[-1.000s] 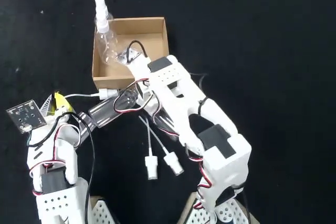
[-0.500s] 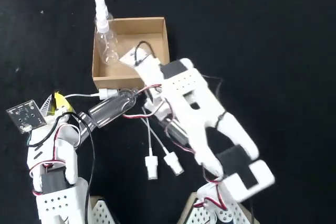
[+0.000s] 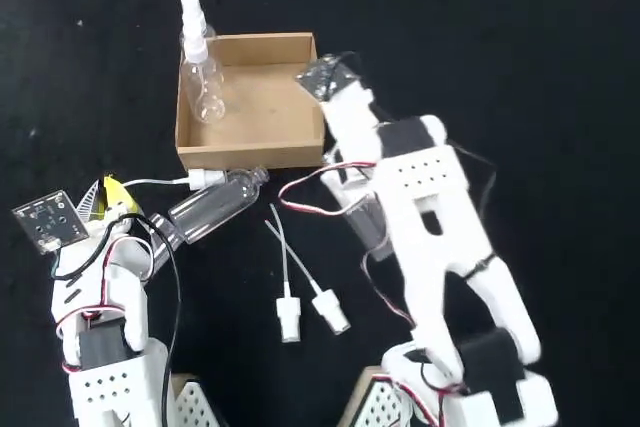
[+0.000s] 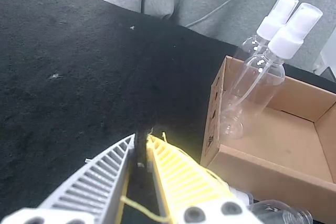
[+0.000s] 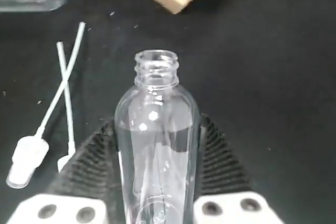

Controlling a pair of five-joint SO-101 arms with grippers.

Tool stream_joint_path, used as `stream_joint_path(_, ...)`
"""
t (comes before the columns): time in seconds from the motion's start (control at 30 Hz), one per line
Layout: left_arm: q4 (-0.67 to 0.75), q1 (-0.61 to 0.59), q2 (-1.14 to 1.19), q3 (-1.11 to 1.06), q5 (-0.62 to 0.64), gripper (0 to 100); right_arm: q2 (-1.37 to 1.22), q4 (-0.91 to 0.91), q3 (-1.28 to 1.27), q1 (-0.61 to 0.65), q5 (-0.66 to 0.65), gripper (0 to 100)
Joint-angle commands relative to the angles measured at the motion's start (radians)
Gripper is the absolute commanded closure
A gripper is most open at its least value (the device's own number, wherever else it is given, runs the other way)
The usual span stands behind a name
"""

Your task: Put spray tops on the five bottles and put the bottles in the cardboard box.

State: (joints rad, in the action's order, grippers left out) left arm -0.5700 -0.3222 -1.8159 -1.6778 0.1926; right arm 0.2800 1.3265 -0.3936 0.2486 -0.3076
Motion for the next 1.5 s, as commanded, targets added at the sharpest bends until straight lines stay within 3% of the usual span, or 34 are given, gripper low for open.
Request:
stream_joint_path(0.0, -0.005, 0.035, -0.005, -0.022, -0.115, 97, 0.101, -0.017, -0.008, -0.071, 0.0, 98.4)
stream_joint_path(0.17, -0.048, 0.047, -0.008, -0.021, -0.307, 97, 0.18, -0.086, -0.067, -0.135, 0.064, 98.4)
stream_joint_path(0.43, -0.269, 0.12, -0.005, 0.188, -0.368, 97, 0.285, -0.192, -0.136, -0.23, 0.164, 98.4)
stream_joint_path(0.7, -0.411, 0.332, -0.002, 0.268, -0.496, 97, 0.354, -0.293, -0.191, -0.371, 0.287, 98.4)
stream_joint_path(0.97, -0.539, 0.446, 0.017, 0.386, -0.588, 95, 0.412, -0.423, -0.269, -0.457, 0.362, 98.2)
stream_joint_path(1.3, -0.623, 0.638, 0.423, 0.633, -0.687, 93, 0.415, -0.479, -0.292, -0.534, 0.39, 98.1)
stream_joint_path(1.47, -0.663, 0.676, 0.594, 0.716, -0.747, 84, 0.412, -0.514, -0.297, -0.566, 0.39, 98.1)
